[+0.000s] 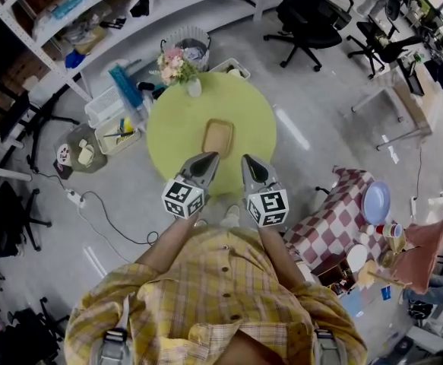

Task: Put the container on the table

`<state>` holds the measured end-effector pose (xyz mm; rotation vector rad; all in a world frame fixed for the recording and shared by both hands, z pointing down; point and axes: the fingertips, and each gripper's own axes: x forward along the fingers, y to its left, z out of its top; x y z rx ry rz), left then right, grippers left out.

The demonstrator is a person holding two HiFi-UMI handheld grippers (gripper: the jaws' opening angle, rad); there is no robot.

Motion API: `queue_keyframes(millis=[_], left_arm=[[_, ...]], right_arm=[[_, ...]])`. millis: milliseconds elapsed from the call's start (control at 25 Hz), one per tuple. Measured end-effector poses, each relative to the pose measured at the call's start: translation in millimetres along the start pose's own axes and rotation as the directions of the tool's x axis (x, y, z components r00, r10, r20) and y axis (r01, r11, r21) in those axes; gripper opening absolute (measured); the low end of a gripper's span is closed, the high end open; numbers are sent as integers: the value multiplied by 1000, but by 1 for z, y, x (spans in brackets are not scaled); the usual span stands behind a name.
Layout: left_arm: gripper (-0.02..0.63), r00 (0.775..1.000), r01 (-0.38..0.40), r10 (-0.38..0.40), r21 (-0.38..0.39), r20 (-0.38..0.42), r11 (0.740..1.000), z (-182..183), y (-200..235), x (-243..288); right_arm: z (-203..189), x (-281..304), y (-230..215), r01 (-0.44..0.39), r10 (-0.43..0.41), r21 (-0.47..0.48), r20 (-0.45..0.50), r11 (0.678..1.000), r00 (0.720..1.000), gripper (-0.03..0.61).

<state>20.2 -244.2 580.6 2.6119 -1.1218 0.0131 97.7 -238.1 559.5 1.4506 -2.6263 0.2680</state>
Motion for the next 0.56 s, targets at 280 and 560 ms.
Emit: queue_keyframes(millis=[280, 560], left_arm=[[5, 1000, -12, 12, 15, -1, 1000, 2, -1, -4], [5, 1000, 10, -10, -12, -16, 1000, -3, -3, -1]], right_arm=[[3, -3, -1, 5, -5, 3, 5, 1000, 1000, -2], [2, -2, -1, -3, 3, 8, 6, 1000, 1000, -2]])
